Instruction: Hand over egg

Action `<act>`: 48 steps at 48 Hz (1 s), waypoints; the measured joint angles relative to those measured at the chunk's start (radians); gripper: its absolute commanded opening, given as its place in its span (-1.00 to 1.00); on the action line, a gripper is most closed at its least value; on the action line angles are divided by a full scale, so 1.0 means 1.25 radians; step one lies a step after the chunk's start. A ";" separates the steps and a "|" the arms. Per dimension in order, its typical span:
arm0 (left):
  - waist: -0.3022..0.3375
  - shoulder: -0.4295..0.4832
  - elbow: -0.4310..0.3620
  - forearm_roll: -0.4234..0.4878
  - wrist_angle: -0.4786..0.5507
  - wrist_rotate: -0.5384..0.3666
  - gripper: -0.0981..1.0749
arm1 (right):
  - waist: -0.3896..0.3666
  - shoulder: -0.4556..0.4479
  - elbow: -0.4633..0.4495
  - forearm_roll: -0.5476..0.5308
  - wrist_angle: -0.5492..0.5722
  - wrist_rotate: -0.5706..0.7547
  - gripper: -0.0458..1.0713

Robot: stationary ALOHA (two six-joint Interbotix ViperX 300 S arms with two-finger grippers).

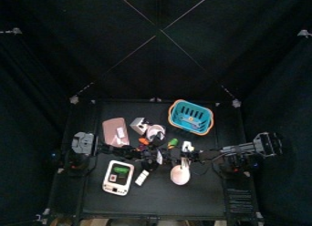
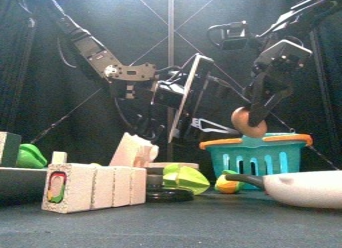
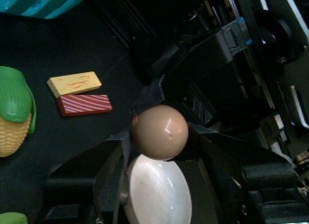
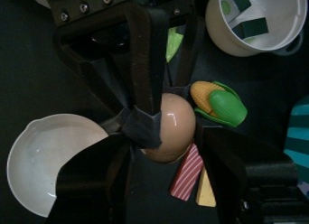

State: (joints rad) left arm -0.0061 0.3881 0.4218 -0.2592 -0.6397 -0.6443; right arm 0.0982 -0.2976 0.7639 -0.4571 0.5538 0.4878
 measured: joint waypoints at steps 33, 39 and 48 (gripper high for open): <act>0.000 0.004 0.000 -0.009 0.011 0.001 0.41 | 0.001 0.015 -0.006 0.000 0.000 0.004 0.39; 0.000 0.004 0.000 -0.009 0.011 0.001 0.36 | 0.000 0.015 -0.006 -0.005 0.000 0.004 0.39; 0.000 0.002 0.000 -0.009 0.011 0.002 0.36 | 0.000 0.015 -0.006 0.000 0.000 0.005 0.45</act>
State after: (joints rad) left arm -0.0061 0.3912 0.4218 -0.2700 -0.6259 -0.6412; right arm 0.0982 -0.2792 0.7563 -0.4571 0.5538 0.4939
